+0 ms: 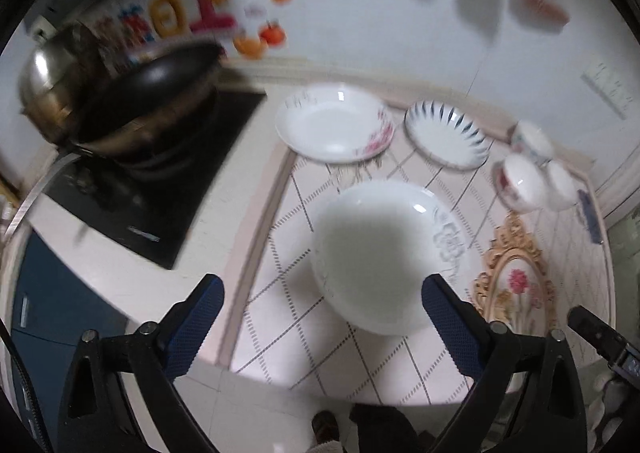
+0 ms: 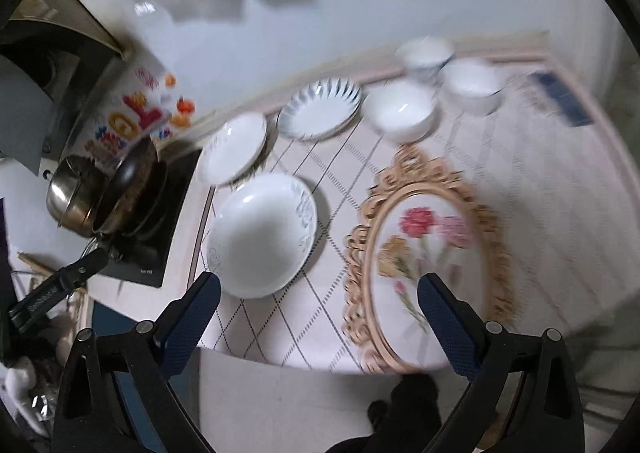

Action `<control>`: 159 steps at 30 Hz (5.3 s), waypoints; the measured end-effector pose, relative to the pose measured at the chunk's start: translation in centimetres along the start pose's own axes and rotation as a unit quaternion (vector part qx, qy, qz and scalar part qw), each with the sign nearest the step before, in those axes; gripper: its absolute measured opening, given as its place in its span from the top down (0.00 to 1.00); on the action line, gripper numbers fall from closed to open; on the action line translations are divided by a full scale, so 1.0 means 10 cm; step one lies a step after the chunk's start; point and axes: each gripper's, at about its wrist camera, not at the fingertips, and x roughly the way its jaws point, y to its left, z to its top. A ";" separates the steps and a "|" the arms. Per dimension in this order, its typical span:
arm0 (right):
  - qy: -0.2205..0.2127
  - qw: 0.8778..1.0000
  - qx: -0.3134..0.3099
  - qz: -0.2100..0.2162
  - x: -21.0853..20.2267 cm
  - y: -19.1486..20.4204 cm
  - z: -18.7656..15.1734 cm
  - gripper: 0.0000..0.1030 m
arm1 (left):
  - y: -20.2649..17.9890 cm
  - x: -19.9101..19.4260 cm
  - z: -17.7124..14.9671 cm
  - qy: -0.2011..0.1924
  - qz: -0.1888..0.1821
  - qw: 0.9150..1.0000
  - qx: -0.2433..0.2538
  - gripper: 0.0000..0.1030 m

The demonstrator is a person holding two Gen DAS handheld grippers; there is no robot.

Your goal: Organize plates and bowls

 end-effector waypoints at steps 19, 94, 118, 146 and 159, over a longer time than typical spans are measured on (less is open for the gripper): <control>0.178 0.979 0.031 0.095 2.40 -0.11 0.58 0.87 | 0.20 1.61 0.33 0.156 -0.054 0.986 -0.018 0.68; 0.121 0.987 0.071 0.085 0.50 -0.81 0.92 0.49 | -0.12 0.90 1.25 0.014 -0.056 0.998 0.002 0.49; 0.184 0.981 0.025 0.050 3.62 0.95 2.58 0.72 | 0.80 2.42 2.07 0.085 -0.012 0.996 -0.022 0.63; 0.119 0.990 -0.014 0.069 2.38 0.53 2.11 0.90 | 0.24 1.11 1.67 0.024 -0.046 0.999 0.012 0.77; 0.112 0.992 0.009 0.052 1.02 -0.56 1.14 0.90 | -0.77 0.67 0.62 0.077 -0.091 0.992 0.051 0.77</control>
